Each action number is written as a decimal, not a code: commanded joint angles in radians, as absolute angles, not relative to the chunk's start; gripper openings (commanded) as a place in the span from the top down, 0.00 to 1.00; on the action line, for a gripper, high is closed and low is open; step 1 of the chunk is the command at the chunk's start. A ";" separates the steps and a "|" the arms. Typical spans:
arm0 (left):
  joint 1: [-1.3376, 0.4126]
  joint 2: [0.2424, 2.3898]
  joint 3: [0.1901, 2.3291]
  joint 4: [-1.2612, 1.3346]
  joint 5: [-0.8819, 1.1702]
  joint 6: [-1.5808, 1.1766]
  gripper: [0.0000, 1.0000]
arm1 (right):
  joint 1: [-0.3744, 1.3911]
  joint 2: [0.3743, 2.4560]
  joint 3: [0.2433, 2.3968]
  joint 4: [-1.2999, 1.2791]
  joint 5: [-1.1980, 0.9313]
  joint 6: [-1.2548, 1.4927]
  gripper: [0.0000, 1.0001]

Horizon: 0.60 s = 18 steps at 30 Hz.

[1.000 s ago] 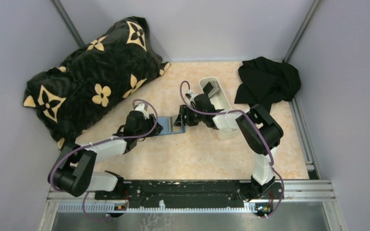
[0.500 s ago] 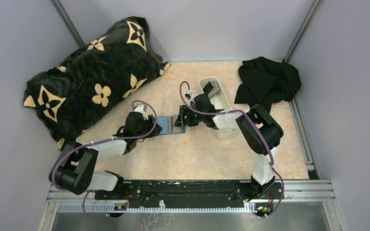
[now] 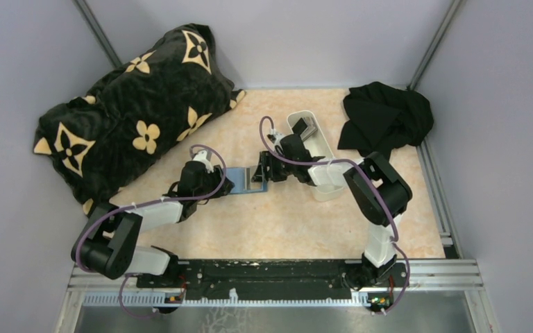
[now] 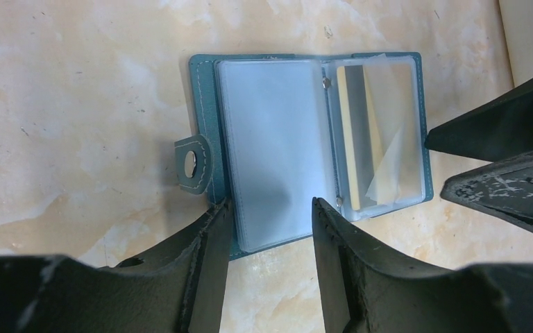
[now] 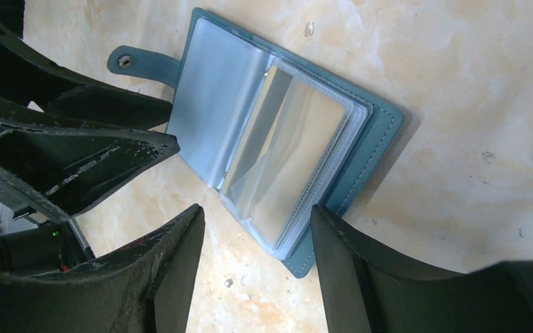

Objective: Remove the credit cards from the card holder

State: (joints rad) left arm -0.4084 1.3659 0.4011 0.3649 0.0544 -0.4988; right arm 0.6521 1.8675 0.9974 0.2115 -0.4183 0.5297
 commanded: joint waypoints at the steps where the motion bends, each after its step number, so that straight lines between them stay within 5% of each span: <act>1: -0.405 1.373 0.388 0.373 0.074 -0.493 0.48 | 0.659 1.770 1.048 0.208 -0.385 0.500 0.42; 18: -0.406 1.362 0.381 0.378 0.082 -0.493 0.48 | 0.670 1.814 1.071 0.211 -0.402 0.502 0.42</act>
State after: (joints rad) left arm -0.4084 1.3659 0.3981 0.3710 0.0631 -0.4988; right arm 0.6636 1.8095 1.0306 0.1719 -0.3943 0.5079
